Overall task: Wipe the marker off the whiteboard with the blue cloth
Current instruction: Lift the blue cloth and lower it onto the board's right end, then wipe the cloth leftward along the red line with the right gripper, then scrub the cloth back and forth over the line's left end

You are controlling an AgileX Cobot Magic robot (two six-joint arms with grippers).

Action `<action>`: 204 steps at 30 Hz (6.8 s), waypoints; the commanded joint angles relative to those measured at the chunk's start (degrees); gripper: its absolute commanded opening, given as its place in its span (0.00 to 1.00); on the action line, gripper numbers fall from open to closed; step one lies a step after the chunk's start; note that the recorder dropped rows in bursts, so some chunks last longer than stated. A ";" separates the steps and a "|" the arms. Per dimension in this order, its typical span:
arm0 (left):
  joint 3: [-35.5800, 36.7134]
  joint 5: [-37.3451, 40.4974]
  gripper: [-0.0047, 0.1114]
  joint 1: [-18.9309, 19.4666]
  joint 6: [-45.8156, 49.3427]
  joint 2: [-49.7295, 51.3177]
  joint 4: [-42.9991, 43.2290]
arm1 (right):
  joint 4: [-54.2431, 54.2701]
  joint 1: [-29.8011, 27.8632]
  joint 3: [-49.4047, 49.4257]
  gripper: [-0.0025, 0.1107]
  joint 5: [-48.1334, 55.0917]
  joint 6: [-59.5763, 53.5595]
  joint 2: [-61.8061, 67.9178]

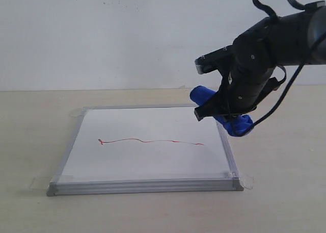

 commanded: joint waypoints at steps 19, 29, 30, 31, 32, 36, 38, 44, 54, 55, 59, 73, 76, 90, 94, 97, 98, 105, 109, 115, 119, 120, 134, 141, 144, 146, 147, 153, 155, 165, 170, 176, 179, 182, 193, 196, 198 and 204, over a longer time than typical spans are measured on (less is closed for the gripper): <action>-0.07 -0.12 0.07 -0.29 0.05 -0.12 -0.43 | 0.23 -0.02 -5.02 0.02 -10.76 3.58 13.32; -0.07 -0.12 0.07 -0.29 0.05 -0.12 -0.43 | 3.95 -0.02 -5.07 0.02 -11.07 2.57 17.48; -0.07 -0.12 0.07 -0.29 0.05 -0.12 -0.43 | 5.24 -0.02 -5.07 0.02 -11.07 1.46 17.60; -0.07 -0.12 0.07 -0.29 0.05 -0.12 -0.43 | 6.21 0.10 -5.07 0.02 -11.07 0.38 17.70; -0.07 -0.12 0.07 -0.29 0.05 -0.12 -0.43 | 8.03 0.10 -5.07 0.02 -10.96 -0.83 17.68; -0.07 -0.12 0.07 -0.29 0.05 -0.12 -0.43 | 16.87 0.85 -5.07 0.02 -10.71 -9.49 17.68; -0.07 -0.12 0.07 -0.29 0.05 -0.12 -0.43 | 22.75 2.00 -5.07 0.02 -10.26 -16.95 17.57; -0.07 -0.12 0.07 -0.29 0.05 -0.12 -0.43 | 31.08 4.15 -5.86 0.02 -9.02 -27.36 17.57; -0.07 -0.12 0.07 -0.29 0.05 -0.12 -0.43 | 7.33 -2.73 -5.86 0.02 -7.40 -4.08 17.77; -0.07 -0.12 0.07 -0.29 0.05 -0.12 -0.43 | 5.98 -3.02 -5.86 0.02 -7.33 -2.70 17.77; -0.07 -0.12 0.07 -0.29 0.05 -0.12 -0.43 | 5.99 -1.79 -5.86 0.02 -8.13 -2.14 17.77; -0.07 -0.12 0.07 -0.29 0.05 -0.12 -0.43 | 12.54 10.20 -9.79 0.02 -7.13 -9.44 22.10; -0.07 -0.12 0.07 -0.29 0.05 -0.12 -0.43 | 12.54 9.93 -11.19 0.02 -5.48 -10.33 22.10; -0.07 -0.12 0.07 -0.29 0.05 -0.12 -0.43 | 9.79 -1.41 -12.55 0.02 -1.26 -7.78 22.21; -0.07 -0.12 0.07 -0.29 0.05 -0.12 -0.43 | 13.55 5.19 -12.68 0.02 -1.65 -11.93 22.92; -0.07 -0.12 0.07 -0.29 0.05 -0.12 -0.43 | 18.66 10.29 -13.22 0.02 -1.65 -17.77 23.74; -0.07 -0.12 0.07 -0.29 0.05 -0.12 -0.43 | 19.76 12.32 -13.22 0.02 -1.65 -19.53 23.74; -0.07 -0.12 0.07 -0.29 0.05 -0.12 -0.43 | 10.85 7.00 -18.75 0.02 3.66 -9.49 25.63; -0.07 -0.12 0.07 -0.29 0.05 -0.12 -0.43 | -0.89 4.40 -23.97 0.02 14.12 0.43 28.38; -0.07 -0.12 0.07 -0.29 0.05 -0.12 -0.43 | 0.29 6.33 -27.73 0.02 14.32 1.57 28.38; -0.07 -0.12 0.07 -0.29 0.05 -0.12 -0.43 | 4.66 9.37 -27.95 0.02 10.43 -2.17 28.38; -0.07 -0.12 0.07 -0.29 0.05 -0.12 -0.43 | 6.62 10.24 -27.95 0.02 9.41 -3.79 28.38; -0.07 -0.12 0.07 -0.29 0.05 -0.12 -0.43 | -7.06 8.46 -29.89 0.02 14.84 2.65 29.02; -0.07 -0.12 0.07 -0.29 0.05 -0.12 -0.43 | -1.50 10.32 -29.89 0.02 8.98 4.47 29.03; -0.07 -0.12 0.07 -0.29 0.05 -0.12 -0.43 | 6.04 14.05 -29.89 0.02 3.17 -1.11 29.03; -0.07 -0.12 0.07 -0.29 0.05 -0.12 -0.43 | 13.61 14.65 -29.89 0.02 0.20 -6.40 29.03; -0.07 -0.12 0.07 -0.29 0.05 -0.12 -0.43 | 14.65 14.65 -29.89 0.02 -0.07 -7.42 29.03; -0.07 -0.12 0.07 -0.29 0.05 -0.12 -0.43 | 0.78 10.94 -29.89 0.02 5.81 1.48 29.03; -0.07 -0.12 0.07 -0.29 0.05 -0.12 -0.43 | -5.80 9.36 -29.89 0.02 9.59 6.62 29.03; -0.07 -0.12 0.07 -0.29 0.05 -0.12 -0.43 | -0.64 10.46 -29.89 0.02 5.02 5.76 29.03; -0.07 -0.12 0.07 -0.29 0.05 -0.12 -0.43 | 19.50 13.58 -29.89 0.02 -3.30 -9.65 29.03; -0.07 -0.12 0.07 -0.29 0.05 -0.12 -0.43 | 22.01 12.35 -29.89 0.02 -3.08 -12.82 29.03; -0.07 -0.12 0.07 -0.29 0.05 -0.12 -0.43 | 14.52 10.11 -29.89 0.02 -0.16 -6.65 29.03; -0.07 -0.12 0.07 -0.29 0.05 -0.12 -0.43 | 7.58 8.41 -29.89 0.02 2.87 -0.83 29.03; -0.07 -0.12 0.07 -0.29 0.05 -0.12 -0.43 | 18.31 10.77 -29.89 0.02 -4.57 -3.64 29.03; -0.07 -0.12 0.07 -0.29 0.05 -0.12 -0.43 | 27.97 12.34 -29.89 0.02 -6.35 -12.31 29.03; -0.07 -0.12 0.07 -0.29 0.05 -0.12 -0.43 | 30.43 12.45 -29.89 0.02 -6.11 -15.17 29.03; -0.07 -0.12 0.07 -0.29 0.05 -0.12 -0.43 | 20.81 10.68 -29.89 0.02 0.28 -12.35 29.03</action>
